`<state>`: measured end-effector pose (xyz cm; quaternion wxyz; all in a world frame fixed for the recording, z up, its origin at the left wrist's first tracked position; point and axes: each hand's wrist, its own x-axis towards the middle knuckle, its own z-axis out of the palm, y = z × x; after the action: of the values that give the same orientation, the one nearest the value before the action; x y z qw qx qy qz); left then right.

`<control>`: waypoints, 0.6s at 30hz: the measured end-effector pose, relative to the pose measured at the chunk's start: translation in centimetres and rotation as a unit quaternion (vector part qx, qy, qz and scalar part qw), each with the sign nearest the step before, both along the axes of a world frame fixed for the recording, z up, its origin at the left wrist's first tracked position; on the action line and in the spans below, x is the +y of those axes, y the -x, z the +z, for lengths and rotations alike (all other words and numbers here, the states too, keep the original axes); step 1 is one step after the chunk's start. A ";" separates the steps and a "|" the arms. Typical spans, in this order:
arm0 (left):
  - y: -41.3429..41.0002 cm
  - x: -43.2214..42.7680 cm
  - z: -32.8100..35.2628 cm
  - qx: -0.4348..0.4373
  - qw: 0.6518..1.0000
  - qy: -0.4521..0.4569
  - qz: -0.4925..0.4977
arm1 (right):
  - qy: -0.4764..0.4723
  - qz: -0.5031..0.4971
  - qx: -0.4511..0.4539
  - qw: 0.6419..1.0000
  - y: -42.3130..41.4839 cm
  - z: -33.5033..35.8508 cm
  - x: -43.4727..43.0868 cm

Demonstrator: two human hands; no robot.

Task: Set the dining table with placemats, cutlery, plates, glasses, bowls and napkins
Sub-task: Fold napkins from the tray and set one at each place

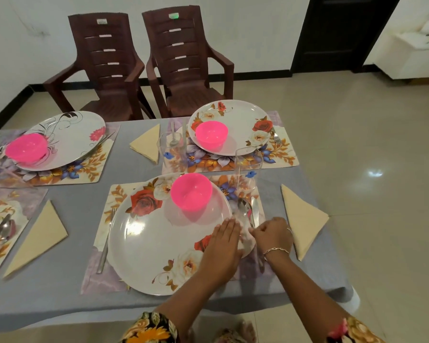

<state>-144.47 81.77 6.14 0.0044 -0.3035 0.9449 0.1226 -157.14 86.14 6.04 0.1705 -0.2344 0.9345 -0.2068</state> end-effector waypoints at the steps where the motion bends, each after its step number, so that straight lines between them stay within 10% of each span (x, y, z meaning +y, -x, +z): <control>1: 0.6 -0.2 0.5 -0.015 0.999 -0.034 -0.018 | 0.023 -0.027 -0.029 0.999 0.7 0.2 0.4; 6: 4.2 -0.9 -0.3 -0.073 0.990 -0.006 -0.117 | 0.065 -0.070 -0.179 0.979 3.1 0.8 2.0; 18: 3.5 -2.7 -0.7 -0.149 0.978 0.045 -0.138 | 0.052 0.007 -0.184 0.982 2.6 -0.3 1.7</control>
<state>-147.98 79.07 5.46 0.1489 -0.1852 0.9708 0.0317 -159.72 87.83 5.75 0.3287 -0.2076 0.8734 -0.2934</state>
